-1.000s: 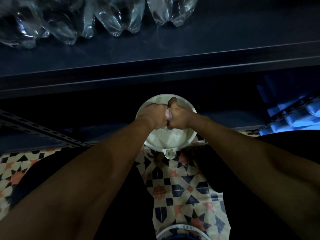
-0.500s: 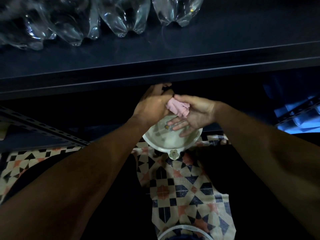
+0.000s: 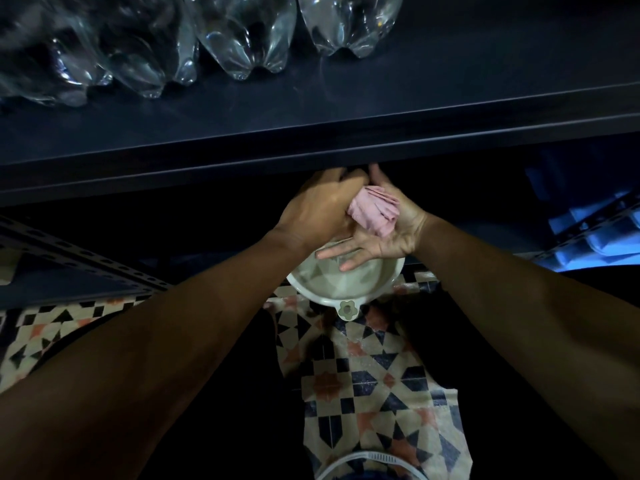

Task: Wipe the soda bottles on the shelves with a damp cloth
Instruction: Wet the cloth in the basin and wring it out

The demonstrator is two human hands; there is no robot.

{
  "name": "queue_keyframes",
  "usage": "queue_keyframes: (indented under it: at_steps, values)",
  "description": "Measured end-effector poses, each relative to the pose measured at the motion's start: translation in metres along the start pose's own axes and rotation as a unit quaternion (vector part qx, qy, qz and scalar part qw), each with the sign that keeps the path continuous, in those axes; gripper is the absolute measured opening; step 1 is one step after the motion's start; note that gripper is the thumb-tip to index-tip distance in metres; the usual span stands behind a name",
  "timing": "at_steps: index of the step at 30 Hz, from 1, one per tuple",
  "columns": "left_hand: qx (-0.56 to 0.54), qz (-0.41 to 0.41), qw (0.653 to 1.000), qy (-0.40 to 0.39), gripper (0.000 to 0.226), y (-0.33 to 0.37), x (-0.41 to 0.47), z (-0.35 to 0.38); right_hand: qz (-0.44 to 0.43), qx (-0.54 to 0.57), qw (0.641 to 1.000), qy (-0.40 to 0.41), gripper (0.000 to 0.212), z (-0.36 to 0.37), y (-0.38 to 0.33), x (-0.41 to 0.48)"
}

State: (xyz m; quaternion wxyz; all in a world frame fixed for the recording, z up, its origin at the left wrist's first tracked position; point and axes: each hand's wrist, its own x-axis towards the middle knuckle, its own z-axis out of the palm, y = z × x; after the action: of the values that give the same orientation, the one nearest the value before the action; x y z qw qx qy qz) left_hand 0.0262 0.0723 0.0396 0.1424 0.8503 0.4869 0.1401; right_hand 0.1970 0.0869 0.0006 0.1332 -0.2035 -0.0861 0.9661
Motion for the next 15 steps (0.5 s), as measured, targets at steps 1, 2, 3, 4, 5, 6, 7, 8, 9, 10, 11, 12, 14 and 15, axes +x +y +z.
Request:
queue_keyframes:
  at_steps: [1,2,3,4,5,6,7,8,9,10,11,12,14,15]
  values:
    - [0.002,0.0,1.0,0.004,0.035,0.0,0.0,0.003,0.004,0.004,1.0,-0.013,0.13,0.002,0.003,0.002]
    - [0.001,-0.002,1.0,0.013,0.033,0.0,0.001,0.005,0.005,0.001,1.0,-0.03,0.131,0.005,0.007,0.004]
    - [-0.001,-0.008,1.0,0.019,0.033,0.001,0.002,0.005,0.005,-0.009,0.999,-0.045,0.129,0.008,0.01,0.008]
    - [-0.002,-0.013,1.0,0.017,0.034,0.001,0.003,0.004,0.003,-0.02,0.998,-0.054,0.124,0.01,0.013,0.01]
    - [-0.004,-0.015,1.0,0.013,0.034,0.0,0.003,0.004,0.004,-0.025,0.998,-0.063,0.117,0.01,0.015,0.011]
    - [-0.005,-0.015,1.0,0.006,0.032,0.0,0.004,0.002,0.005,-0.021,0.997,-0.08,0.106,0.011,0.015,0.011]
    - [-0.004,-0.01,1.0,-0.003,0.03,0.0,0.003,0.0,0.009,-0.008,0.995,-0.101,0.09,0.012,0.016,0.011]
    - [-0.002,0.001,1.0,-0.009,0.028,0.001,0.003,-0.002,0.008,0.001,0.993,-0.114,0.073,0.016,0.016,0.011]
    - [0.002,0.013,1.0,-0.014,0.027,0.0,0.003,-0.004,-0.003,-0.014,0.994,-0.107,0.062,0.019,0.016,0.009]
    - [0.008,0.024,0.999,-0.021,0.024,-0.001,0.002,-0.006,-0.019,-0.04,0.996,-0.082,0.06,0.02,0.014,0.008]
    - [0.012,0.032,0.999,-0.027,0.021,-0.003,0.002,-0.006,-0.028,-0.074,0.996,-0.05,0.065,0.019,0.012,0.008]
    - [0.015,0.039,0.998,-0.036,0.018,-0.006,0.002,-0.008,-0.022,-0.109,0.993,-0.027,0.067,0.017,0.008,0.007]
    - [0.023,0.046,0.996,-0.071,0.016,-0.011,0.003,-0.009,0.021,-0.146,0.989,0.02,0.041,0.017,0.002,0.007]
    - [0.032,0.046,0.994,-0.09,0.02,-0.015,0.004,-0.009,0.035,-0.177,0.983,0.04,0.019,0.02,0.001,0.006]
